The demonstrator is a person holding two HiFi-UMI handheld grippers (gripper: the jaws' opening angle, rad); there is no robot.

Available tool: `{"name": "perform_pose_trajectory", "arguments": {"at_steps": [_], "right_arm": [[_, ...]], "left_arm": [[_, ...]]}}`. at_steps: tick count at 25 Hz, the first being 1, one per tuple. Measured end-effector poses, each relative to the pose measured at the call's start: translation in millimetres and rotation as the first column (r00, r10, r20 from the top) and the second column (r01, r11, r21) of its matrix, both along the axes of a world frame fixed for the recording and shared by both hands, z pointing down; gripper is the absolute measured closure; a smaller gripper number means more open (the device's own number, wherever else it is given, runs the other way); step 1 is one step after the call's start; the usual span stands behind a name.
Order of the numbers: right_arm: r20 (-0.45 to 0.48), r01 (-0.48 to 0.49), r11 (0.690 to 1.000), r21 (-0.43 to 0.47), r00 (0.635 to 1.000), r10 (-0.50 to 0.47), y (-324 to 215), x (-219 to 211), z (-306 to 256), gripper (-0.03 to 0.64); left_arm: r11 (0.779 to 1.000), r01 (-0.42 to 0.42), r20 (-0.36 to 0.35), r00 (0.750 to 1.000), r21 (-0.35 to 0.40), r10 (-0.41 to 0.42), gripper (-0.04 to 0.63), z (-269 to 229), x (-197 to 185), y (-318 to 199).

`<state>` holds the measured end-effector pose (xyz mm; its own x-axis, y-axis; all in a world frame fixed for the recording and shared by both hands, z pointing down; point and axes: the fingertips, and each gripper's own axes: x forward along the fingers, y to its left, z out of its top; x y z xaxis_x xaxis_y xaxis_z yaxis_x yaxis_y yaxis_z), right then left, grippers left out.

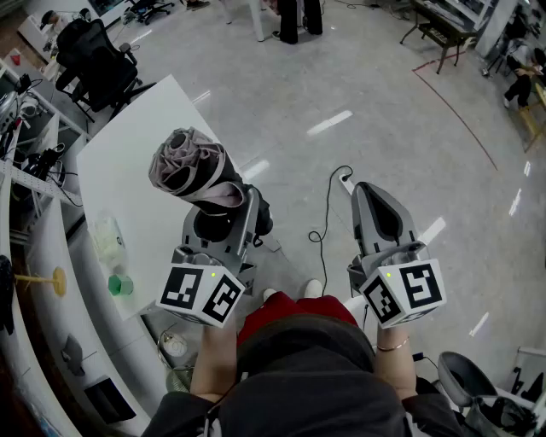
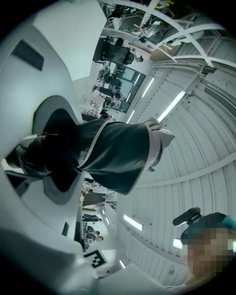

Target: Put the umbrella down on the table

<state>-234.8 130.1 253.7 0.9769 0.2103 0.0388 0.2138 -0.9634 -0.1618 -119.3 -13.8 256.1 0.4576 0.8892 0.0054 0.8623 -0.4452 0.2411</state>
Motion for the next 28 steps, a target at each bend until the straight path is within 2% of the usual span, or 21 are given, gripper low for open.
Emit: {"name": "perform_pose_trajectory", "arguments": {"at_steps": [7, 12, 16, 20, 28], "right_arm": [[-0.013, 0.004, 1.000, 0.000, 1.000, -0.004, 3, -8, -1, 0.598], [0.006, -0.011, 0.999, -0.044, 1.000, 0.011, 2, -7, 6, 0.598], [0.025, -0.019, 1.000, -0.016, 0.999, 0.020, 31, -19, 18, 0.598], [0.023, -0.069, 0.998, 0.001, 0.997, 0.069, 59, -34, 23, 0.598], [0.024, -0.115, 0.993, 0.032, 0.993, 0.115, 88, -47, 29, 0.598]], "left_arm": [[1.000, 0.005, -0.003, 1.000, 0.007, -0.005, 0.397, 0, -5, 4], [1.000, -0.010, 0.001, 1.000, 0.024, 0.010, 0.397, 7, -5, 9], [0.999, -0.017, 0.005, 1.000, 0.035, 0.017, 0.397, 12, -17, 39], [0.999, -0.023, -0.003, 1.000, 0.037, 0.024, 0.397, 12, -22, 61], [0.999, -0.043, -0.003, 0.999, 0.016, 0.043, 0.397, 8, -25, 93]]}}
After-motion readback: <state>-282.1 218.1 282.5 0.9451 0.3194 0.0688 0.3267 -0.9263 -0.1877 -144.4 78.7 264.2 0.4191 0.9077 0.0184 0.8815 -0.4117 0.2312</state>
